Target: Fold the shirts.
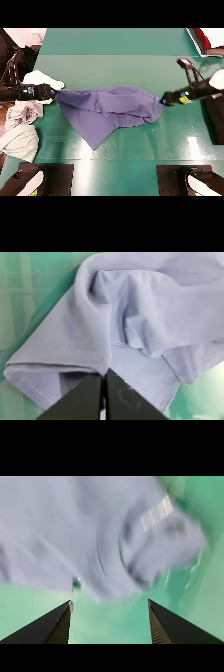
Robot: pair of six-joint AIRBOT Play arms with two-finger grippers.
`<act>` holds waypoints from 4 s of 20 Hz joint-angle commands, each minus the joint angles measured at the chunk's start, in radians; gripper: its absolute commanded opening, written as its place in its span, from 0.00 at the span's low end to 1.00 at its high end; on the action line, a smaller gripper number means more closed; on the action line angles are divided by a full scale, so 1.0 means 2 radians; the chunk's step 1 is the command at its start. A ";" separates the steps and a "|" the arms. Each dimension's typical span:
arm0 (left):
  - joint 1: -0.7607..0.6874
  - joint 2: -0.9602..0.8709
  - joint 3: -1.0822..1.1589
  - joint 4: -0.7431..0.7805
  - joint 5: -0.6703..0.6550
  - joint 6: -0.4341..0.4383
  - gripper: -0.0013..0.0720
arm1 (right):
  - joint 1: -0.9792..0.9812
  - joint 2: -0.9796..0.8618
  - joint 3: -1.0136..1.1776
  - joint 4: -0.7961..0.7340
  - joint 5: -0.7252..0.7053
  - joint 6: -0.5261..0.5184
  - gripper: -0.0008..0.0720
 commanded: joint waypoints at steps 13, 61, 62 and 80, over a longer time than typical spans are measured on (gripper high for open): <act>0.000 0.000 0.002 0.000 -0.010 0.001 0.05 | -0.085 -0.032 -0.239 0.269 -0.162 -0.027 0.69; 0.032 -0.268 0.217 -0.044 -0.014 -0.004 0.05 | -0.124 -0.190 0.216 0.068 0.045 0.009 0.03; 0.032 -0.284 0.217 -0.064 0.012 0.012 0.05 | -0.119 -0.206 0.222 0.070 0.021 0.010 0.03; 0.040 -0.199 0.096 -0.011 -0.103 0.022 0.67 | -0.208 -0.129 0.192 0.069 0.104 -0.044 0.24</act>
